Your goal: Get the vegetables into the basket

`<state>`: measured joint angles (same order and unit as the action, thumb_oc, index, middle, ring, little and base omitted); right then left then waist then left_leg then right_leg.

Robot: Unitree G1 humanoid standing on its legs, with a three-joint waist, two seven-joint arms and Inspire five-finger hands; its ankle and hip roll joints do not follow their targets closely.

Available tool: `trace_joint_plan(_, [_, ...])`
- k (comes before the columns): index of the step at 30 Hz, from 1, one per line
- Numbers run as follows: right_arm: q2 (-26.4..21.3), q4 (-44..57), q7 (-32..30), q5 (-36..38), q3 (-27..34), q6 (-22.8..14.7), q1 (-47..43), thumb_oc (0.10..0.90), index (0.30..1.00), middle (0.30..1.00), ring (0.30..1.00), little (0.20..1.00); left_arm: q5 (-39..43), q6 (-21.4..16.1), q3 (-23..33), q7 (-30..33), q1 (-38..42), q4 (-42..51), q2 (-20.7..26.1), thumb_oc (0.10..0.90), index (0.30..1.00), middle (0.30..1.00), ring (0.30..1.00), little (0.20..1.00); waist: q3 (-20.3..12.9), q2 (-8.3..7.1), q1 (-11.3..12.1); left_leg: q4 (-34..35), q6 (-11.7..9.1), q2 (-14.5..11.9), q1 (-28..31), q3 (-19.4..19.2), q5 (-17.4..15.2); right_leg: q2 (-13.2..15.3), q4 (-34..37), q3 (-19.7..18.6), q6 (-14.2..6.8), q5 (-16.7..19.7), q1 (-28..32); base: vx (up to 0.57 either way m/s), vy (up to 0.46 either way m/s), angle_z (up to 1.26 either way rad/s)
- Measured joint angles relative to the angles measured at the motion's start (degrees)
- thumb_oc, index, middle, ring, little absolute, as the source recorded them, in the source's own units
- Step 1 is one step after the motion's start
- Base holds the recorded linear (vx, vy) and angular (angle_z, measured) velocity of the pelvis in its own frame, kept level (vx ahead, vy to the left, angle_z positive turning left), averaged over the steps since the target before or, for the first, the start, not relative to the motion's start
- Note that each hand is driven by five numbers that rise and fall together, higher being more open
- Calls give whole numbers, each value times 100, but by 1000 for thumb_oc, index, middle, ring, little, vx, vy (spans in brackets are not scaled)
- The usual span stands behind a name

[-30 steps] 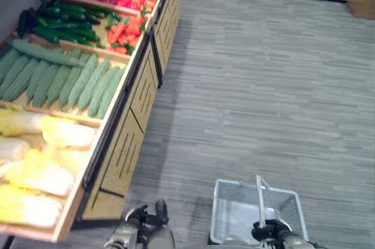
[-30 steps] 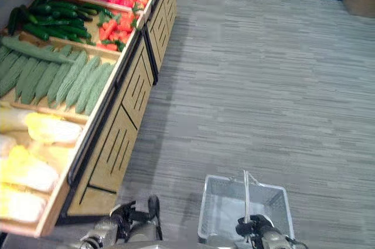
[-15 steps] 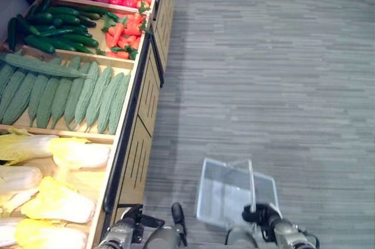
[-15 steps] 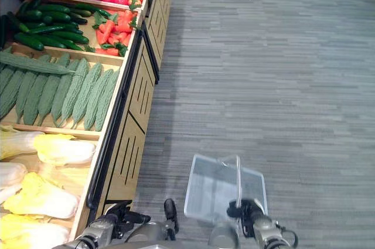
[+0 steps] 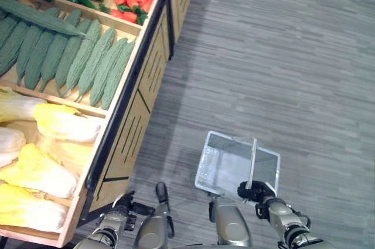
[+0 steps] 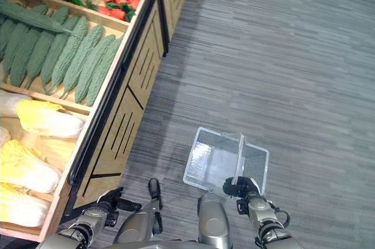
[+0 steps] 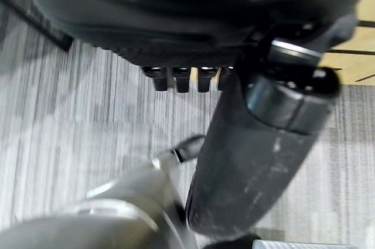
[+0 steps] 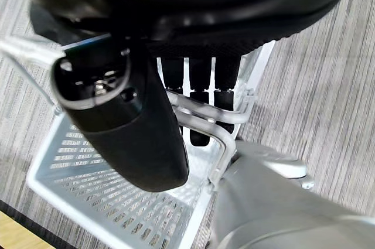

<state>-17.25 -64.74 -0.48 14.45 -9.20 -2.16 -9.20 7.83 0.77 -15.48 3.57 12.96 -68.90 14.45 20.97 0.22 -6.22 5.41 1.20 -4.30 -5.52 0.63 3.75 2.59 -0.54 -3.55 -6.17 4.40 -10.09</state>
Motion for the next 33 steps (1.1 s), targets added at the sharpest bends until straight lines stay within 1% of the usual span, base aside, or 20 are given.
trace_joint_plan(2, [-109, -204, -6, -41, -70, 52, -36, 400, 300, 300, 300, 300, 15, -68, -13, -20, -27, 141, -94, 900, 1000, 1000, 1000, 1000, -12, 87, 95, -65, -263, -37, 44, 41, -211, 13, -37, 353, 384, 147, 47, 129, -173, 69])
trace_joint_plan(4, [-264, -179, -7, -57, -166, 38, -87, 400, 300, 300, 300, 300, 19, -77, -9, -28, -121, 103, -213, 900, 1000, 1000, 1000, 1000, -69, 264, 53, -316, -282, 1, 100, 54, 58, -41, 75, 530, 382, 150, 216, 138, -159, 39])
trace_joint_plan(5, [-377, -189, 8, -56, -187, 64, -49, 400, 300, 300, 300, 300, 23, -21, -7, -43, -137, 22, -303, 900, 1000, 1000, 1000, 1000, -135, 467, -39, -280, -486, -93, 182, 50, 182, -136, 199, 723, 409, 125, 398, 146, -143, 66])
trace_joint_plan(6, [-419, -267, -19, -56, -181, 139, 29, 400, 300, 300, 300, 300, 47, -64, 7, -37, -146, 56, -305, 900, 1000, 1000, 1000, 1000, -136, 450, 88, -238, -607, -68, 261, 118, 329, -105, 282, 817, 447, 158, 548, 131, -115, 74])
trace_joint_plan(8, [-431, -231, 9, -54, -167, 159, 51, 400, 300, 300, 300, 300, 72, -101, 215, -21, -159, -17, -307, 900, 1000, 1000, 1000, 1000, -133, 375, 124, -629, -699, 8, 83, 180, 400, -22, 349, 995, 427, 87, 716, 115, -77, 55])
trace_joint_plan(9, [-432, -225, 36, -55, -170, 153, 83, 400, 300, 300, 300, 300, 113, -88, 248, -11, -135, -153, -306, 900, 1000, 1000, 1000, 1000, -164, 293, 148, -685, -940, 87, 55, 134, 610, 99, 391, 1092, 461, 57, 817, 46, -24, 59])
trace_joint_plan(10, [-444, -186, 37, -56, -168, 156, 103, 400, 300, 300, 300, 300, 116, -34, 249, -12, -128, -186, -303, 900, 1000, 1000, 1000, 1000, -209, 184, 165, -433, -1121, 185, 101, -182, 1064, 255, 403, 1284, 562, 54, 862, 24, -32, 72])
trace_joint_plan(11, [-457, -169, 41, -58, -166, 149, 154, 400, 300, 300, 300, 300, 117, 3, 244, -21, -59, -220, -307, 900, 1000, 1000, 1000, 1000, -206, 26, 127, -550, -1092, 157, 110, -864, 898, 406, 416, 1484, 658, 68, 892, 9, -25, 91])
trace_joint_plan(12, [-446, -172, 41, -57, -167, 147, 271, 400, 300, 300, 300, 300, 119, 20, 227, -36, -50, -270, -326, 900, 1000, 1000, 1000, 1000, -330, -48, 43, -988, -1014, -174, 123, -1986, 446, 495, 493, 1810, 696, 66, 1000, 14, 23, 136])
trace_joint_plan(13, [-446, -184, 43, -57, -134, 136, 488, 400, 300, 300, 300, 300, 116, 31, 111, -84, -130, -272, -370, 900, 1000, 1000, 1000, 1000, -568, -76, -95, -1177, -1117, -606, 212, -2767, 241, 489, 537, 2118, 727, 36, 1050, 47, 74, 134])
trace_joint_plan(14, [-440, -206, 34, -55, -118, 141, 582, 400, 300, 300, 300, 300, 117, 10, 67, -118, -171, -216, -391, 900, 1000, 1000, 1000, 1000, -671, -38, -109, -1142, -1094, -808, 322, -2819, 207, 457, 537, 2230, 720, 10, 1049, 67, 112, 137])
trace_joint_plan(15, [-415, -344, 22, -47, 75, 115, 596, 400, 300, 300, 300, 300, 115, 6, -1, -150, -204, -92, -463, 900, 1000, 1000, 1000, 1000, -745, 83, -167, -669, -1241, -1023, 704, -2837, 166, 418, 537, 2512, 668, 9, 1139, 89, 167, 101])
trace_joint_plan(16, [-432, -432, 14, -48, 159, 129, 604, 400, 300, 300, 300, 300, 115, 3, -74, -183, -193, -43, -513, 900, 1000, 1000, 1000, 1000, -786, 145, -171, -335, -1248, -991, 908, -2632, 217, 395, 478, 2549, 591, -5, 1138, 52, 188, 67])
trace_joint_plan(17, [-466, -471, 13, -49, 167, 135, 588, 400, 300, 300, 300, 300, 113, 0, -86, -206, -217, -44, -538, 900, 1000, 1000, 1000, 1000, -833, 224, -111, -208, -1119, -925, 1011, -2442, 349, 379, 401, 2511, 496, 3, 1068, 33, 279, 32])
trace_joint_plan(18, [-518, -450, 0, -53, 159, 121, 597, 400, 300, 300, 300, 300, 107, 6, -59, -234, -262, -135, -623, 900, 1000, 1000, 1000, 1000, -929, 408, -126, -9, -943, -833, 1095, -2515, 385, 411, 173, 2579, 352, -26, 956, -4, 246, 25])
trace_joint_plan(22, [-461, -450, 43, -48, 231, 145, 707, 400, 300, 300, 300, 300, 101, 19, -64, -232, -248, -137, -555, 900, 1000, 1000, 1000, 1000, -976, 291, -48, -29, -529, -265, 1004, -2437, 105, 1100, -503, 2711, -47, -217, 773, 1, 223, 51])
trace_joint_plan(24, [-420, -425, 40, -55, 220, 117, 684, 400, 300, 300, 300, 300, 66, 29, -56, -225, -387, -167, -391, 900, 1000, 1000, 1000, 1000, -970, 264, 84, -30, -401, -47, 1006, -2432, -24, 1301, -570, 2541, -186, -182, 675, 13, 125, 1])
trace_joint_plan(28, [-360, -435, 30, -73, 210, 134, 685, 400, 300, 300, 300, 300, -13, 97, -38, -218, -668, -224, -60, 900, 1000, 1000, 1000, 1000, -924, 161, 172, -66, -276, 160, 966, -2431, -87, 1459, -508, 2358, -323, -84, 666, 17, 171, 2])
trace_joint_plan(29, [-344, -446, 18, -116, 200, 137, 700, 400, 300, 300, 300, 300, -4, 96, 112, -214, -762, -263, 39, 900, 1000, 1000, 1000, 1000, -936, 106, 297, -66, -266, 192, 947, -2456, -89, 1459, -399, 2317, -344, 14, 661, 39, 155, -10])
trace_joint_plan(33, [-266, -469, 2, -114, 209, 155, 654, 400, 300, 300, 300, 300, -6, 92, 266, -146, -790, -273, 97, 900, 1000, 1000, 1000, 1000, -952, -42, 407, -149, -226, 224, 910, -2466, -98, 1462, -298, 2289, -339, 103, 682, 21, 137, -5])
